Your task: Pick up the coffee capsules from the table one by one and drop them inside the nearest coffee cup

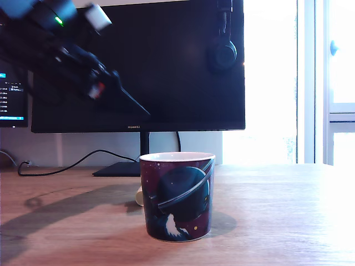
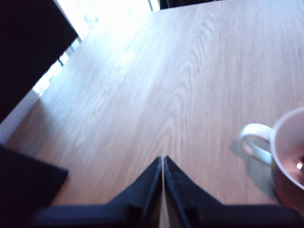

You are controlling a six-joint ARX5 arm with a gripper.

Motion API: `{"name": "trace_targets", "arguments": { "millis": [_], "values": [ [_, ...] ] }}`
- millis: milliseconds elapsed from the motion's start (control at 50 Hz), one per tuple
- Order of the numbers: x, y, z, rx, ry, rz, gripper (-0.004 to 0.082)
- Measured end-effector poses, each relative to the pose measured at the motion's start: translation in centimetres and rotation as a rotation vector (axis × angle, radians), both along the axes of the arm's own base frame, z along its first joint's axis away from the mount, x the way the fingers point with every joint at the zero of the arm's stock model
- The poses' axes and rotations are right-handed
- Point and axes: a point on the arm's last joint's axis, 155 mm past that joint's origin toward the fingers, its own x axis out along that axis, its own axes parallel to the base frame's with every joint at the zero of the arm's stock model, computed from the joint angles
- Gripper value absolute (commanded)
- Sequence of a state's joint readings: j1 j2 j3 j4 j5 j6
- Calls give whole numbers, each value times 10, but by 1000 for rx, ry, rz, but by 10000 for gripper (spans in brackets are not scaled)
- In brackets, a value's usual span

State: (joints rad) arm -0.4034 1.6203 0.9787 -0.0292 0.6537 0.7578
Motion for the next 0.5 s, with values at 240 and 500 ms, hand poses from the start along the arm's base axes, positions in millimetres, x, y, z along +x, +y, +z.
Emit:
{"name": "trace_targets", "arguments": {
  "millis": [240,500],
  "values": [
    [15,-4,-26,60,32,-48,-22],
    [25,-5,-47,88,70,-72,-22]
  ]
}}
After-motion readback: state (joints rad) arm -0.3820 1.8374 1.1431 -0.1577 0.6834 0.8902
